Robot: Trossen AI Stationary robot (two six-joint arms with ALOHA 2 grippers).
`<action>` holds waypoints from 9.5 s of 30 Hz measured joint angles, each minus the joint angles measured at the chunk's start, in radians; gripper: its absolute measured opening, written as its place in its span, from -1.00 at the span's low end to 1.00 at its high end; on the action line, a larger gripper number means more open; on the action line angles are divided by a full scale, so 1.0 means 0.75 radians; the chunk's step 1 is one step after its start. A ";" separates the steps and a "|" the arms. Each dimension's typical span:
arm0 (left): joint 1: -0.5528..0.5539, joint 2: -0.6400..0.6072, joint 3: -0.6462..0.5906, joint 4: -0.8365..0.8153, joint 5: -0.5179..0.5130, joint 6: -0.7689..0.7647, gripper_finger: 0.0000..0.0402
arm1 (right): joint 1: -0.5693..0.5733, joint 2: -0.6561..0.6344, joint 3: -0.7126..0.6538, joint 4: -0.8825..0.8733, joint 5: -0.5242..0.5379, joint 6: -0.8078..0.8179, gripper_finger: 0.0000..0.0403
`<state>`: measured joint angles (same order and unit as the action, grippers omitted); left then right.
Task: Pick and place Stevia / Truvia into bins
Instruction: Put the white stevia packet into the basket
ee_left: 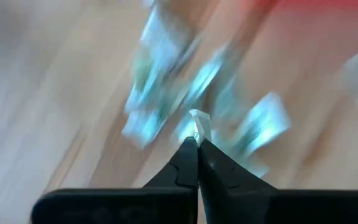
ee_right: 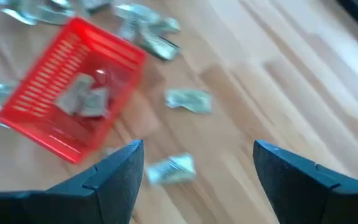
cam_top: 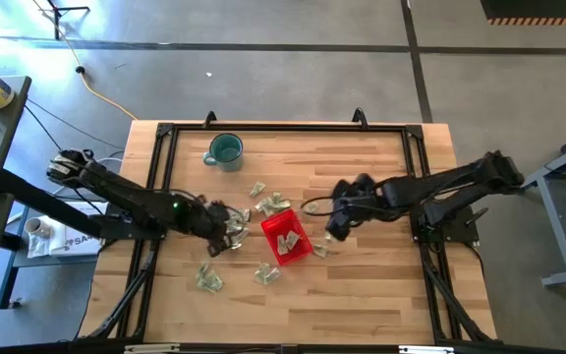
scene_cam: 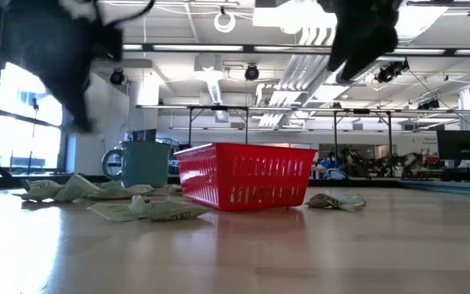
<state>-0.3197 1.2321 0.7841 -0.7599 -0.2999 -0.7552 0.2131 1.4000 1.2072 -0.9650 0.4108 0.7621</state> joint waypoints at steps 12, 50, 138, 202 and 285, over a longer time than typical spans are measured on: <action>0.394 0.210 0.090 0.877 0.395 0.408 -0.81 | -0.005 0.010 0.000 -0.102 -0.096 -0.049 0.45; 0.013 -0.071 0.090 -0.171 0.237 -0.447 0.12 | -0.294 0.414 -0.515 0.794 -0.707 -1.055 -0.04; 0.393 0.149 0.091 -0.127 0.200 0.022 -0.85 | 0.151 0.313 -0.288 0.338 -0.519 -0.359 0.35; 0.514 0.349 0.367 0.483 0.388 0.298 -0.84 | 0.083 0.225 -0.287 0.317 -0.383 -0.185 0.34; 0.086 -0.136 -0.407 0.333 0.012 -0.575 0.37 | -0.169 0.437 0.128 0.401 -0.417 -0.442 0.24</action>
<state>-0.2549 1.1300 0.4786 -0.5102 -0.2912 -1.1865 0.0864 1.7279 1.3032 -0.6642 0.0978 0.4308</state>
